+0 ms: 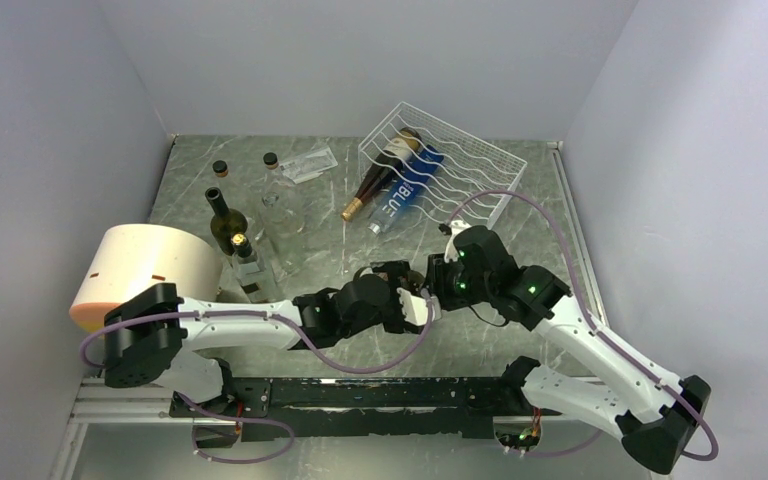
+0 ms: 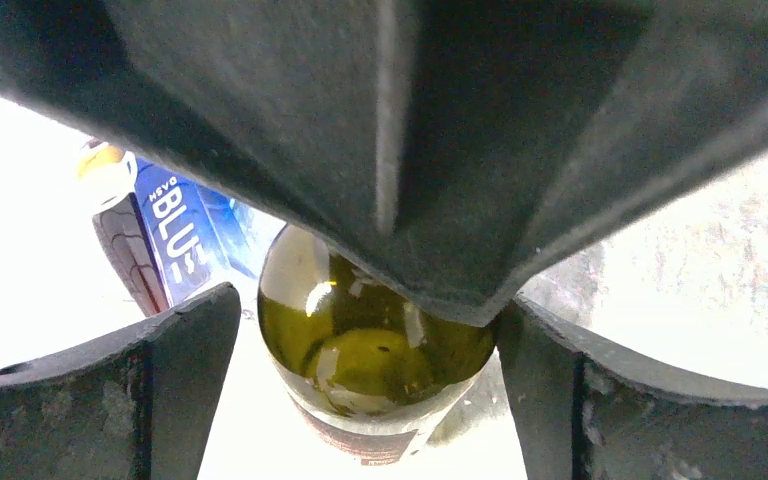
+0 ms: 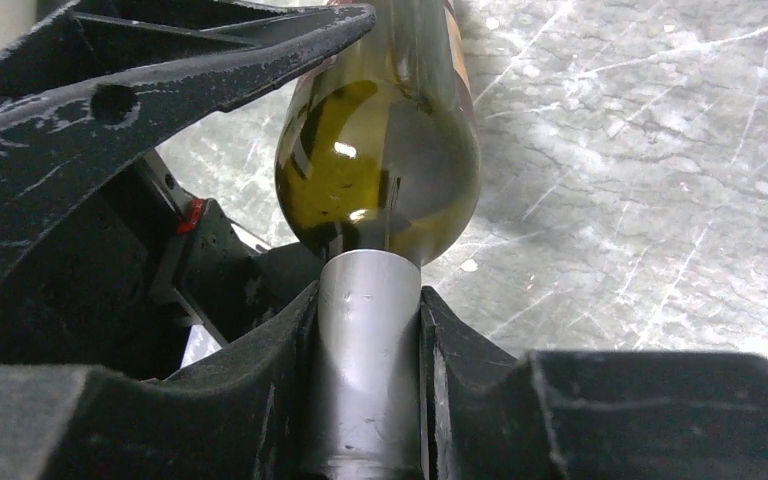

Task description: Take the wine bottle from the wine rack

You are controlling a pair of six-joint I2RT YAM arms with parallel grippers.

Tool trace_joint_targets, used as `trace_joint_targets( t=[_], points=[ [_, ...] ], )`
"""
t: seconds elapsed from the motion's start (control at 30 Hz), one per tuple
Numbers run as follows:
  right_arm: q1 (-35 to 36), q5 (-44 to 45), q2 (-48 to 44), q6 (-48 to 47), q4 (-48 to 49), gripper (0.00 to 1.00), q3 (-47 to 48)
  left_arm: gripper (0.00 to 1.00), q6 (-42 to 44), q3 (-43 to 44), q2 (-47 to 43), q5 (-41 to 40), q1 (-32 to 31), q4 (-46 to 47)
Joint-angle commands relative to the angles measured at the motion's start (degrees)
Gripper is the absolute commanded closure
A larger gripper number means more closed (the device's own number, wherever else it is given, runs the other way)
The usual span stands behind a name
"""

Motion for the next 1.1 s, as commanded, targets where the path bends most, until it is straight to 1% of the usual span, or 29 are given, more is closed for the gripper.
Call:
trace_joint_targets(
  t=[0.0, 0.1, 0.2, 0.3, 0.33, 0.4, 0.5, 0.63, 0.7, 0.77, 0.8, 0.87, 0.97, 1.07],
  points=[
    [0.33, -2.82, 0.17, 0.33, 2.98, 0.98, 3.10, 0.00, -0.50, -1.87, -1.70, -1.78, 0.05, 3.74],
    [0.35, -4.10, 0.73, 0.60, 3.54, 0.98, 3.27, 0.06, 0.09, -0.88, -0.72, -2.50, 0.03, 3.03],
    [0.33, -4.94, 1.05, 0.75, 3.96, 0.98, 3.27, 0.15, 0.06, -0.19, -0.23, -2.59, 0.04, 3.53],
    [0.33, -5.10, 1.08, 0.98, 3.91, 0.97, 3.39, 0.30, -0.94, -0.29, -0.56, -2.47, 0.04, 4.62],
    [0.33, -4.99, 1.00, 1.14, 3.89, 0.94, 3.48, 0.35, -1.47, -0.39, -0.78, -2.54, 0.06, 4.68],
    [0.33, -4.94, 0.55, 1.61, 4.07, 0.81, 3.75, 0.44, -2.86, -0.96, -1.51, -3.57, 0.08, 5.40],
    [0.37, -4.47, 0.42, 2.42, 4.82, 0.60, 4.71, 0.52, -6.02, -2.96, -3.73, -5.25, 0.05, 6.71],
    [0.33, -0.32, 2.37, 2.91, 4.79, 0.38, 8.78, 0.60, -11.38, -6.75, -8.83, -7.40, 0.00, 9.51],
    [0.33, 3.29, 3.53, 2.44, 3.82, 0.27, 11.94, 0.63, -13.79, -8.79, -11.22, -9.27, 0.00, 10.82],
    [0.37, 7.69, 4.55, 1.76, 2.48, 0.18, 15.73, 0.65, -15.74, -10.40, -13.57, -11.17, 0.10, 11.44],
    [0.26, 9.35, 4.97, 1.29, 2.07, 0.14, 17.87, 0.66, -16.63, -11.06, -14.81, -12.07, 0.09, 11.51],
    [0.27, 12.08, 5.89, 0.09, 1.43, 0.10, 21.59, 0.68, -18.06, -12.55, -17.26, -14.43, 0.09, 11.93],
    [0.25, 14.62, 6.73, -1.68, 1.01, 0.09, 25.09, 0.73, -19.38, -14.90, -21.17, -18.85, 0.09, 13.21],
    [0.25, 15.65, 7.34, -2.52, 0.82, 0.09, 25.68, 0.75, -20.00, -17.92, -25.10, -24.52, 0.30, 16.24]
  ],
)
